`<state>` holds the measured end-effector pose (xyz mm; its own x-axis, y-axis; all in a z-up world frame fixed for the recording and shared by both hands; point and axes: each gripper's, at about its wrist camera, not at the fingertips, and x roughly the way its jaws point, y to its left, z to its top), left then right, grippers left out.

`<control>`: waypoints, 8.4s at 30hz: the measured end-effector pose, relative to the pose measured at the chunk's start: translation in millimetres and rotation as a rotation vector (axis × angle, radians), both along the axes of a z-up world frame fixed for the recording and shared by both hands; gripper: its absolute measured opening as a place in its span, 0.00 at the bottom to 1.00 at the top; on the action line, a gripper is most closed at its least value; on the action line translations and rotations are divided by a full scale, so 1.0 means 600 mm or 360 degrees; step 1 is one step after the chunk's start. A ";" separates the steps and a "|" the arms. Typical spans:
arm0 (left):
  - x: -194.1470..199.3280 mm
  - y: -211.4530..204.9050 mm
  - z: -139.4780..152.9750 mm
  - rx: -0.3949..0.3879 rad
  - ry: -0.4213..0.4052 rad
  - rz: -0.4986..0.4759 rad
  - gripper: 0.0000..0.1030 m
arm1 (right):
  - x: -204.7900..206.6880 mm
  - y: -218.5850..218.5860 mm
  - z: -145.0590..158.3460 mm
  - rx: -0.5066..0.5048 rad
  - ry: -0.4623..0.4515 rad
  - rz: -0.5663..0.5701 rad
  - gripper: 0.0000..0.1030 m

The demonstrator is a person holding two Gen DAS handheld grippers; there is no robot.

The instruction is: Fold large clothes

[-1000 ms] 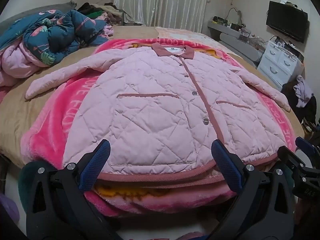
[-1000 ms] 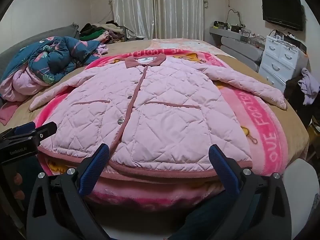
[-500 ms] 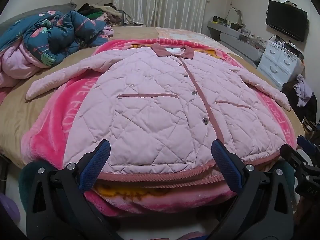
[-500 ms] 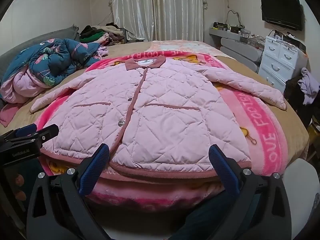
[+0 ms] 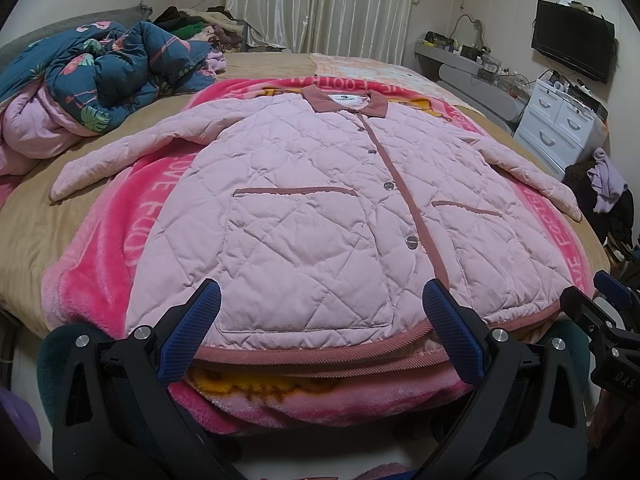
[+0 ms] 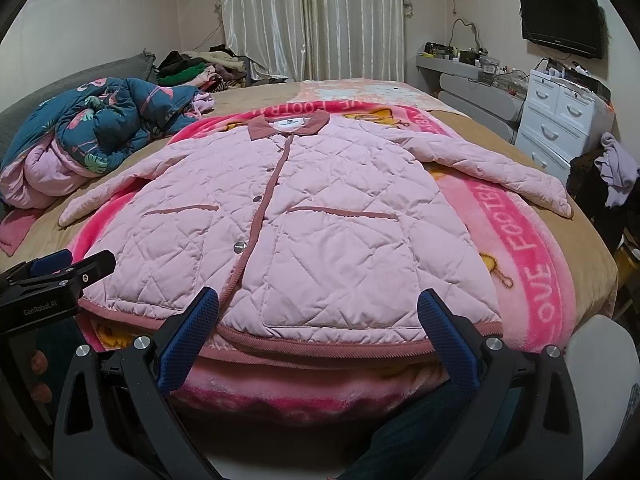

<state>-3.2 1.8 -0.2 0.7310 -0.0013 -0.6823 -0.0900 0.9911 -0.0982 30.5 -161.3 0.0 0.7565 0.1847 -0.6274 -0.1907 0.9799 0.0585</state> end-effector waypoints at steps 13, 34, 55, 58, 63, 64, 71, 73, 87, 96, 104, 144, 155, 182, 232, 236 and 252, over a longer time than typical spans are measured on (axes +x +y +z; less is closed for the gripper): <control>0.002 -0.001 0.000 0.0004 0.0000 0.0000 0.92 | 0.001 0.000 -0.001 0.0000 0.0002 0.0000 0.96; 0.020 -0.009 0.001 0.0016 0.0008 -0.0006 0.92 | 0.007 0.002 -0.008 -0.0005 0.0019 0.0003 0.96; 0.117 -0.004 0.024 0.0012 0.0012 0.0012 0.92 | 0.132 -0.001 0.021 -0.0053 0.0089 -0.0017 0.96; 0.138 -0.007 0.035 0.0002 0.0010 0.0004 0.92 | 0.155 -0.005 0.030 -0.0052 0.0110 -0.0028 0.96; 0.175 -0.008 0.055 -0.0034 0.0010 0.0026 0.92 | 0.187 -0.012 0.047 -0.0043 0.0107 -0.0031 0.96; 0.182 -0.008 0.059 -0.0031 0.0008 0.0038 0.92 | 0.193 -0.014 0.051 -0.0041 0.0104 -0.0031 0.96; 0.236 -0.013 0.095 -0.0013 -0.0014 0.0085 0.92 | 0.249 -0.027 0.093 -0.0003 0.0045 -0.0067 0.96; 0.255 -0.014 0.104 -0.0003 -0.0021 0.0106 0.92 | 0.270 -0.032 0.105 0.0007 0.0035 -0.0079 0.96; 0.404 -0.069 0.137 0.0005 -0.0012 0.0101 0.92 | 0.462 -0.102 0.147 0.0167 0.0051 -0.0304 0.96; 0.498 -0.130 0.110 0.0026 0.0083 0.0024 0.92 | 0.565 -0.201 0.130 0.0210 0.0067 -0.0567 0.96; 0.567 -0.182 0.083 0.0032 0.0097 -0.0006 0.92 | 0.602 -0.294 0.079 0.0251 0.0089 -0.0819 0.96; 0.689 -0.229 -0.026 0.0091 0.0288 -0.0071 0.92 | 0.617 -0.667 -0.201 0.1161 0.0177 -0.1617 0.28; 0.672 -0.171 0.018 0.0063 0.0238 -0.0027 0.92 | 0.625 -0.524 0.034 0.0812 -0.0378 -0.1026 0.14; 0.582 0.105 0.121 -0.0110 0.0099 0.0165 0.92 | 0.608 -0.029 0.198 0.0255 -0.0539 -0.0006 0.14; 0.525 0.263 -0.007 -0.0800 0.0171 0.0069 0.92 | 0.613 0.169 0.022 0.0562 -0.0064 0.0228 0.25; 0.522 0.290 -0.005 -0.0950 0.0149 0.0079 0.92 | 0.593 0.257 0.016 0.0241 -0.0124 0.0443 0.24; 0.553 0.273 -0.084 -0.1259 0.0306 0.0011 0.92 | 0.538 0.327 -0.054 -0.0005 0.0127 0.0836 0.48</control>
